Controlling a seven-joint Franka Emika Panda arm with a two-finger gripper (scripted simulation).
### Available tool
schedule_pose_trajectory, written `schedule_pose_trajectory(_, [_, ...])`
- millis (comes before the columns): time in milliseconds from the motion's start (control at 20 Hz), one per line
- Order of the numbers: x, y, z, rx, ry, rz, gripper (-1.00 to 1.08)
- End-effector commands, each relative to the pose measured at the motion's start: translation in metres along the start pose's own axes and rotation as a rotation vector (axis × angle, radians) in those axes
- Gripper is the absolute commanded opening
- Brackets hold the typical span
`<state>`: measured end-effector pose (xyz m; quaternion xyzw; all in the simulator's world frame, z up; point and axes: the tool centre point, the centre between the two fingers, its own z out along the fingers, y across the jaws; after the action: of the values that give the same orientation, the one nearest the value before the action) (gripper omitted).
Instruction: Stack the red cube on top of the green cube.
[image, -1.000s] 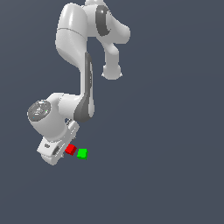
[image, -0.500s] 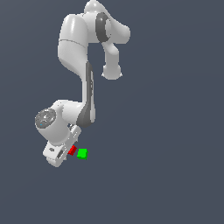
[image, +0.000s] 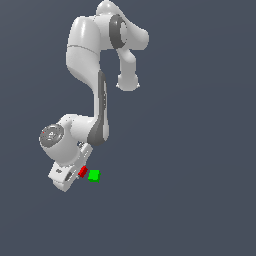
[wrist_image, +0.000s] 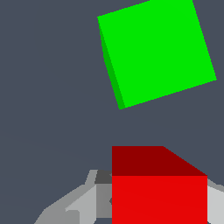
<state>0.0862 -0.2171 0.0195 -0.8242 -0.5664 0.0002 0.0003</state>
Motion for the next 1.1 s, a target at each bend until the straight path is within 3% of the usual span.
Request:
schedule_pose_trajectory(0, [0.000, 0.000, 0.000, -0.001, 0.000, 0.000, -1.00])
schedule_pose_trajectory(450, [0.000, -0.001, -0.015, 0.000, 0.000, 0.000, -1.00])
schedule_pose_trajectory(1050, [0.000, -0.002, -0.090, 0.000, 0.000, 0.000, -1.00])
